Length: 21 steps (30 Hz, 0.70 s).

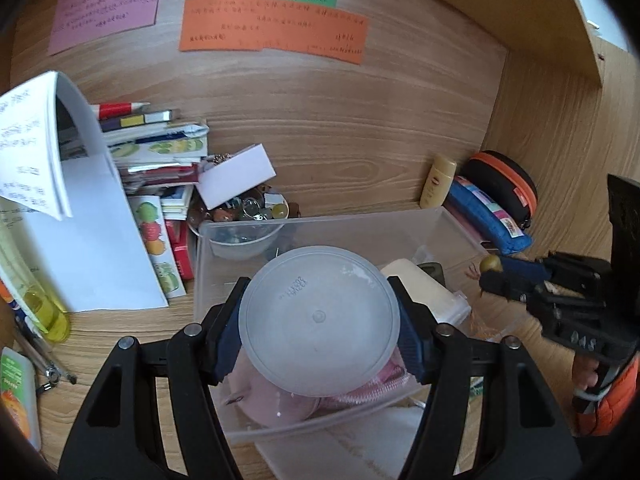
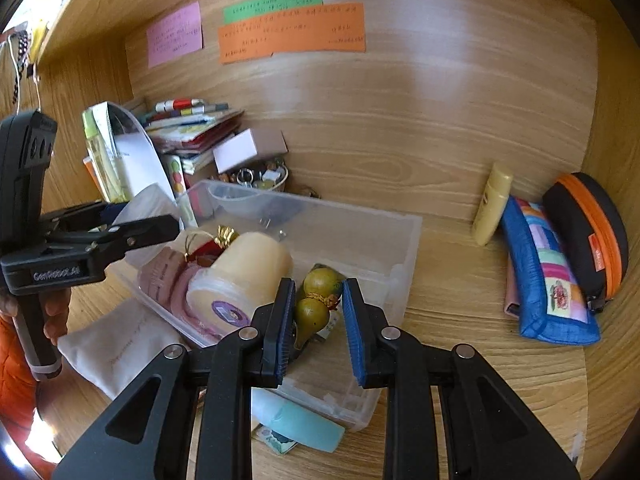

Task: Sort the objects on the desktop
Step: 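Carry the white container and gourd charm over the clear box with both tools, then open both tools, releasing the container and charm into the clear box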

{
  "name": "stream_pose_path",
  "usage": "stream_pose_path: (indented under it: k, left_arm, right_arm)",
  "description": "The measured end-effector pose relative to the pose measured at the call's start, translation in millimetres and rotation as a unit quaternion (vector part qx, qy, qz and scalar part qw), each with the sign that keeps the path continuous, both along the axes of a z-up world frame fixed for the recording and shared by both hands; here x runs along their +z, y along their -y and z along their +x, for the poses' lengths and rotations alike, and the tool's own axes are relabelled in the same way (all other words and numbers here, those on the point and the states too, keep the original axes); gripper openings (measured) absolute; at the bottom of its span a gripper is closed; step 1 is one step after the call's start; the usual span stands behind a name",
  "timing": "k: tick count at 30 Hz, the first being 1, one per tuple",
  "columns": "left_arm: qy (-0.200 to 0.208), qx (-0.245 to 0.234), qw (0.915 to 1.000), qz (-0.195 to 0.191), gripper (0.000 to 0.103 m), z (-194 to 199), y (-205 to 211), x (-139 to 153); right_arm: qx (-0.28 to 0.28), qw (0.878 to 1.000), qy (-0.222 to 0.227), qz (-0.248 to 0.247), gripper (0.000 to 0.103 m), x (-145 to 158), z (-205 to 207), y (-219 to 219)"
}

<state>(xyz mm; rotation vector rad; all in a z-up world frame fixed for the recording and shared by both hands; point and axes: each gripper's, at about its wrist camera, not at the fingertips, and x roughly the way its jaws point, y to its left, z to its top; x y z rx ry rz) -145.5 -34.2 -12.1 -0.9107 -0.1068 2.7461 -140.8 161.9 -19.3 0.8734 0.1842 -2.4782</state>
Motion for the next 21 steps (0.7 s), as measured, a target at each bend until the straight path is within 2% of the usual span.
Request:
stream_pose_path:
  k: [8,14,18,21]
  left_arm:
    - [0.025,-0.002,0.9997,-0.002,0.065,-16,-9,-14]
    - [0.034,-0.007,0.9994,-0.007,0.065,-20,-13,-20]
    - [0.028,-0.006,0.9994,-0.018,0.065,-17,-16,-20]
    - [0.021,-0.006,0.9997,-0.012,0.067,-14,-13,-17]
  right_arm:
    - [0.013,1.000,-0.002,0.018,0.022,-12,2,10]
    - [0.014,1.000,0.006,0.003,0.022,-13,-2,5]
    - [0.014,1.000,0.003,0.006,0.022,-12,-2,6]
    - [0.013,1.000,0.000,0.012,0.022,-12,-1,8]
